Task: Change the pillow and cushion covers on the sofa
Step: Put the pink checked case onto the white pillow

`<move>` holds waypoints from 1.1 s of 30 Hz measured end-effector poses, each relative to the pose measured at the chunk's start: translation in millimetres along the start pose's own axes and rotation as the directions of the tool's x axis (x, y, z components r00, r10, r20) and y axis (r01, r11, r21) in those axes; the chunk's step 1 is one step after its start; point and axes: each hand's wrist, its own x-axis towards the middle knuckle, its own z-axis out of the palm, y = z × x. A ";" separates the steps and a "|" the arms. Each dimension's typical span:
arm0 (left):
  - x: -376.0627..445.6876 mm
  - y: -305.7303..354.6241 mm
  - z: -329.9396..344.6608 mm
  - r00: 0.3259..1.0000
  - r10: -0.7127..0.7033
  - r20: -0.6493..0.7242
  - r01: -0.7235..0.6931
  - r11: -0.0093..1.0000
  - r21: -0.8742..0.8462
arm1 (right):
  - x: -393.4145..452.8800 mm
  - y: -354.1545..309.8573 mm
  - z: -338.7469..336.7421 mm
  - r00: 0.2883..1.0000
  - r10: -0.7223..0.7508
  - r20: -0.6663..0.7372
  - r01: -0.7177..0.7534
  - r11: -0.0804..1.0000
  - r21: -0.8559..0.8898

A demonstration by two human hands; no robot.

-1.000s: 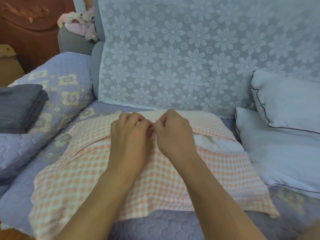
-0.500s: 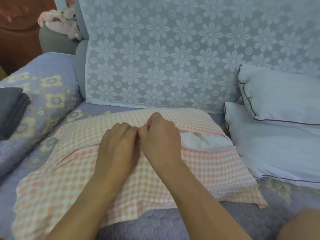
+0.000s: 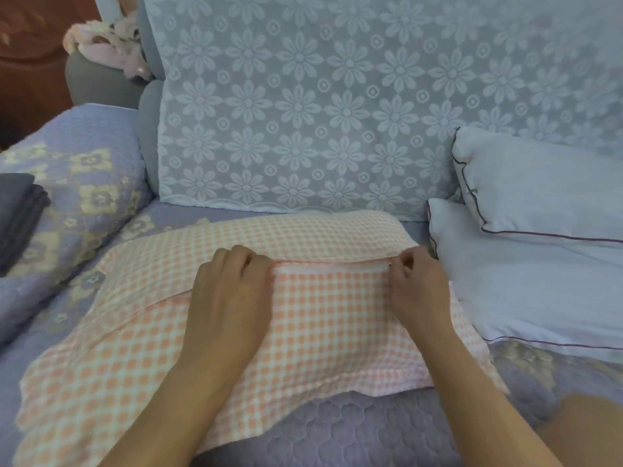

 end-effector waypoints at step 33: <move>54.2 188.2 112.5 0.865 0.444 0.235 -0.472 0.879 0.075 | 23.8 100.3 -64.8 0.983 -0.109 0.148 0.059 0.950 0.308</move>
